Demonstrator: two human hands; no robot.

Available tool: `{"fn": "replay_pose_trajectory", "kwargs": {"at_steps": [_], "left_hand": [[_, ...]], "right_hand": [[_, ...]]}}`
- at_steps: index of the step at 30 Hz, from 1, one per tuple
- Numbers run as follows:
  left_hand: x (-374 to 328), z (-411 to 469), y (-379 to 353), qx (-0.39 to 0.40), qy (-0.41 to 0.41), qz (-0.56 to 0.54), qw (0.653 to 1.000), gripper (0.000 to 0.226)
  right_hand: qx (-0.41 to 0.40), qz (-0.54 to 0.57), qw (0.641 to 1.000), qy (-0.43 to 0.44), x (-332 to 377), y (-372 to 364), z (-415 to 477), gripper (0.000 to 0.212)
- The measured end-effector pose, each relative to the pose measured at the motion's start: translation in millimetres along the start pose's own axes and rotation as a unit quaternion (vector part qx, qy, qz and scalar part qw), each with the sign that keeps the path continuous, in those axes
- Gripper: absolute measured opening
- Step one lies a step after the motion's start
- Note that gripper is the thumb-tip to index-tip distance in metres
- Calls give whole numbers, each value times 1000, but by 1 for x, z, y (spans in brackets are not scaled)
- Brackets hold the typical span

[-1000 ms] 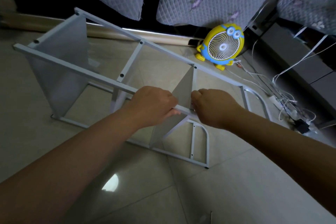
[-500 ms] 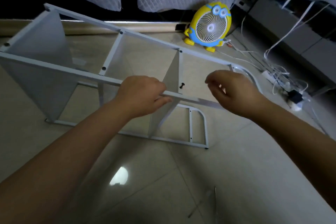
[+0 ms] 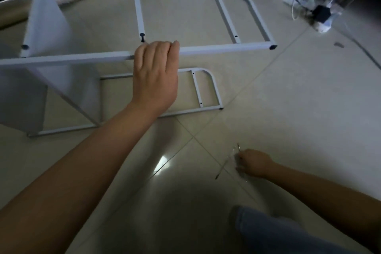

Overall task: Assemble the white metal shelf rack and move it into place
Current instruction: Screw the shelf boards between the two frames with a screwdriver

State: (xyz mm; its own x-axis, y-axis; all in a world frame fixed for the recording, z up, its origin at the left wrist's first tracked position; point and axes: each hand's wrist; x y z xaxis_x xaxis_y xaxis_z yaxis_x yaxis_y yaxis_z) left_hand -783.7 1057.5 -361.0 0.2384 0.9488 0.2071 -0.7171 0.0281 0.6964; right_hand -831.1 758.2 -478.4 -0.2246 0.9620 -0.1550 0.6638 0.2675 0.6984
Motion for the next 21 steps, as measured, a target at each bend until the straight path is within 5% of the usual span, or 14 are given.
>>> {"fn": "replay_pose_trajectory", "kwargs": {"at_steps": [9,15,21], "left_hand": [[-5,-2,-13,-42,-5,47,998,36],[-2,-4,-11,-41,-11,40,998,34],[-4,2,13,10,13,-52,999,42]], "right_hand": [[-33,106,993,-25,11,-34,6,30],[-276,255,926,-19,3,33,-4,16],[-463,276,826,164,19,115,-50,24]]}}
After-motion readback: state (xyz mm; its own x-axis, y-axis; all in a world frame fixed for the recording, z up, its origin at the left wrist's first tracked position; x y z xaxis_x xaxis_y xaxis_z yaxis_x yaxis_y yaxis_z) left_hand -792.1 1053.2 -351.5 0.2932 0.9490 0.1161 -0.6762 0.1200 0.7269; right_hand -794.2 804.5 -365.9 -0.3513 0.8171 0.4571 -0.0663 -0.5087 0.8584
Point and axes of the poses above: each hand's wrist, its own z-axis towards the middle knuckle, its own y-axis out of the back of the hand, x = y × z, and after that the axes turned 11 degrees about -y, right-handed
